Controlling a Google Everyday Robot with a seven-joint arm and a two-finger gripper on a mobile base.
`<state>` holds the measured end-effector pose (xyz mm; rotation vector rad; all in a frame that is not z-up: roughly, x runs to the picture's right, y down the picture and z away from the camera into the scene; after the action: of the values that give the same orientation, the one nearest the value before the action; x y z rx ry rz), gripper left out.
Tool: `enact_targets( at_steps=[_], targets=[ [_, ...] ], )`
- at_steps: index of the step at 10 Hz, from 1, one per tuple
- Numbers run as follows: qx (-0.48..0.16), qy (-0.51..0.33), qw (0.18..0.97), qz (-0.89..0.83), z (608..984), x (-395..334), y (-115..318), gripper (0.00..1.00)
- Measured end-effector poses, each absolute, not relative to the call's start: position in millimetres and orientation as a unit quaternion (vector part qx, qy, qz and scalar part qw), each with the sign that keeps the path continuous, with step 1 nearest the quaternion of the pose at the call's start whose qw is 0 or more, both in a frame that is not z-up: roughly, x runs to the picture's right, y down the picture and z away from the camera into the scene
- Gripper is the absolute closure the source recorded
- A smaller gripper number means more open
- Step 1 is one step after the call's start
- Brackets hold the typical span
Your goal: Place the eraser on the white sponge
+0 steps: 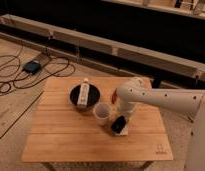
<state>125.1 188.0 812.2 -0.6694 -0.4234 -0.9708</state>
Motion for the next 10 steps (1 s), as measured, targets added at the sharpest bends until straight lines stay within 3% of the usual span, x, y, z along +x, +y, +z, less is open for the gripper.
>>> enact_targets(
  at_steps=[1, 3, 10],
  targets=[
    [-0.315, -0.197, 0.81, -0.453, 813.2, 125.3, 187.8, 0.47],
    [-0.317, -0.197, 0.811, -0.451, 814.0, 125.8, 187.3, 0.37],
    [-0.316, -0.195, 0.817, -0.441, 812.4, 128.6, 184.6, 0.37]
  ],
)
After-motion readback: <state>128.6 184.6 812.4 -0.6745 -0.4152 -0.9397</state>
